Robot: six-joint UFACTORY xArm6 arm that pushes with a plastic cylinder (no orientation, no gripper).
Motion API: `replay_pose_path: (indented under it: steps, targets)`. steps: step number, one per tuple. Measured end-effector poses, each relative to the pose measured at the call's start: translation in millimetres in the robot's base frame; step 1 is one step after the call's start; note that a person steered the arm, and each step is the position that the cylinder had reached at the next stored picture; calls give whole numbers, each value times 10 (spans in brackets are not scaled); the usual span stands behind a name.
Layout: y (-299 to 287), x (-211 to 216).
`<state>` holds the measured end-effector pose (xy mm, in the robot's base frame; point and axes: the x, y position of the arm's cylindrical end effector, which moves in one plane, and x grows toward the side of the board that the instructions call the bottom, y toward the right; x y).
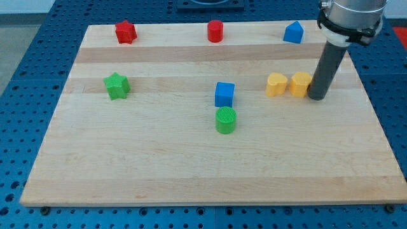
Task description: Move the yellow hexagon right to the yellow heart
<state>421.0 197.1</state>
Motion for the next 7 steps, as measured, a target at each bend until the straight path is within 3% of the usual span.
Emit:
replay_pose_path:
  steps: [5, 7]
  targets:
    - [132, -69]
    - [468, -456]
